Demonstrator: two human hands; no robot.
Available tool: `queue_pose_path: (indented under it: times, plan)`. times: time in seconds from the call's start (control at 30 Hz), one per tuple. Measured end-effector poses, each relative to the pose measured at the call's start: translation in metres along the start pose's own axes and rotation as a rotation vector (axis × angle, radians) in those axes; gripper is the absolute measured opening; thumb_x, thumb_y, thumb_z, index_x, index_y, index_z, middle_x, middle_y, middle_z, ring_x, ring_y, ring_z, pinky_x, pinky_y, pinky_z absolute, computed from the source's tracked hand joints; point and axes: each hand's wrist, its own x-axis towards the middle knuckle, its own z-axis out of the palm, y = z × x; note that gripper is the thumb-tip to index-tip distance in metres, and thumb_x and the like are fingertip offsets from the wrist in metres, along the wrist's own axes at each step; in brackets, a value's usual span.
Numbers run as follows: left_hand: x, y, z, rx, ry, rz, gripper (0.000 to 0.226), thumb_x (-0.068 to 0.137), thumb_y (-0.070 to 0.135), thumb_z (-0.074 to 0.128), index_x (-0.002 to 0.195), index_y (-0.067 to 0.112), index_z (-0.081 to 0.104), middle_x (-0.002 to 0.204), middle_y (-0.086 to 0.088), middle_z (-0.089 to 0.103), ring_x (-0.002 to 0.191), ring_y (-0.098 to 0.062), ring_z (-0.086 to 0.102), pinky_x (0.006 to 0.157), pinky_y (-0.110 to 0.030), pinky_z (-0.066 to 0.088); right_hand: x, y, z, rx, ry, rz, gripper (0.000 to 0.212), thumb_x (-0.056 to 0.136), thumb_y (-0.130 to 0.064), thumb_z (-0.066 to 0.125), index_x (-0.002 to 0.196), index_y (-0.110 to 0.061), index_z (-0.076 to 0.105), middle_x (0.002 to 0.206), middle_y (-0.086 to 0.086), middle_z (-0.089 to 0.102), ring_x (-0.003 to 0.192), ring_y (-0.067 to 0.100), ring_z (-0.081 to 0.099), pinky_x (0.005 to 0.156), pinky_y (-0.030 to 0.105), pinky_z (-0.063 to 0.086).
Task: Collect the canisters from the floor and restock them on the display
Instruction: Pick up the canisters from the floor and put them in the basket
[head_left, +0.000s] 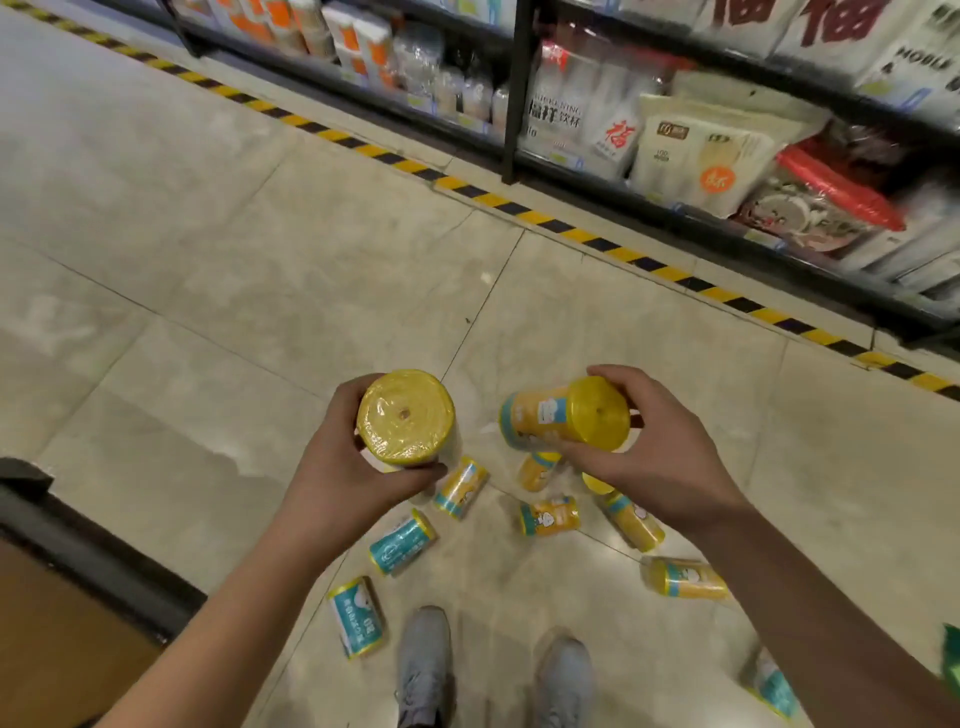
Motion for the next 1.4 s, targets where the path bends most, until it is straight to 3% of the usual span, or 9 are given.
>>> queue_pose_path:
  times: [0.07,0.2,0.33,0.5,0.7,0.97,1.1,1.27,1.4]
  plan:
    - [-0.015,0.061,-0.031,-0.008,-0.010,0.061,0.083,0.059,0.015,0.098,0.120,0.044,0.050,0.113,0.028,0.063,0.104,0.005,0.062,0.080,-0.008,0.047,-0.022,-0.055,-0.045,0.037,0.038,-0.058,0.072,0.068,-0.045,0.091,0.129,-0.047,0.053,0.122,-0.028,0.057,0.109,-0.012,0.053,0.083,0.006,0.039]
    - [-0.052,0.173,-0.088,-0.033,-0.003,0.194,0.083,0.059,0.020,0.098,0.123,0.044,0.051,0.119,0.024,0.063,0.110,0.000,0.063,0.092,-0.025,0.051,-0.069,-0.156,-0.125,0.075,0.094,-0.157,0.073,0.068,-0.045,0.093,0.129,-0.045,0.053,0.124,-0.029,0.058,0.114,-0.010,0.053,0.093,0.013,0.040]
    - [-0.096,0.259,-0.140,-0.057,-0.022,0.319,0.084,0.059,0.027,0.097,0.128,0.042,0.052,0.124,0.021,0.062,0.115,-0.002,0.061,0.098,-0.033,0.053,-0.121,-0.236,-0.185,0.197,0.145,-0.224,0.074,0.065,-0.043,0.093,0.129,-0.042,0.055,0.121,-0.024,0.062,0.110,-0.008,0.058,0.092,0.014,0.047]
    - [-0.136,0.324,-0.189,-0.172,0.020,0.378,0.087,0.050,0.048,0.092,0.128,0.042,0.056,0.123,0.019,0.065,0.115,-0.005,0.062,0.097,-0.038,0.056,-0.161,-0.307,-0.225,0.303,0.174,-0.347,0.069,0.065,-0.048,0.091,0.125,-0.047,0.057,0.121,-0.017,0.066,0.111,0.007,0.065,0.096,0.040,0.057]
    - [-0.179,0.351,-0.223,-0.209,0.152,0.443,0.084,0.053,0.051,0.091,0.129,0.038,0.059,0.123,0.013,0.068,0.116,-0.013,0.064,0.094,-0.046,0.057,-0.183,-0.357,-0.231,0.331,0.166,-0.524,0.061,0.074,-0.039,0.088,0.125,-0.048,0.056,0.120,-0.021,0.063,0.108,0.003,0.063,0.082,0.026,0.057]
    - [-0.272,0.353,-0.232,-0.275,0.471,0.373,0.066,0.053,0.045,0.087,0.115,0.044,0.063,0.112,0.013,0.072,0.106,-0.009,0.068,0.078,-0.029,0.057,-0.194,-0.398,-0.216,0.287,-0.125,-0.739,0.060,0.074,-0.040,0.088,0.123,-0.050,0.056,0.117,-0.023,0.065,0.103,-0.001,0.064,0.079,0.024,0.056]
    - [-0.338,0.334,-0.226,-0.253,0.665,0.307,0.068,0.060,0.044,0.090,0.121,0.040,0.060,0.114,0.015,0.071,0.107,-0.006,0.067,0.079,-0.025,0.056,-0.211,-0.420,-0.188,0.281,-0.338,-0.854,0.059,0.073,-0.041,0.088,0.122,-0.052,0.056,0.116,-0.023,0.065,0.100,0.001,0.065,0.073,0.024,0.057]
    - [-0.440,0.304,-0.226,-0.221,0.896,0.185,0.066,0.066,0.040,0.093,0.124,0.043,0.060,0.120,0.014,0.069,0.115,-0.010,0.064,0.097,-0.041,0.055,-0.265,-0.446,-0.125,0.279,-0.603,-1.005,0.061,0.075,-0.033,0.089,0.125,-0.045,0.057,0.118,-0.020,0.065,0.104,0.000,0.064,0.075,0.019,0.056]
    - [-0.534,0.277,-0.225,-0.191,1.104,0.085,0.070,0.061,0.045,0.093,0.123,0.044,0.060,0.118,0.013,0.069,0.114,-0.010,0.064,0.098,-0.044,0.054,-0.336,-0.467,-0.069,0.272,-0.783,-1.116,0.062,0.076,-0.030,0.088,0.129,-0.039,0.057,0.117,-0.019,0.065,0.103,-0.001,0.063,0.076,0.016,0.054]
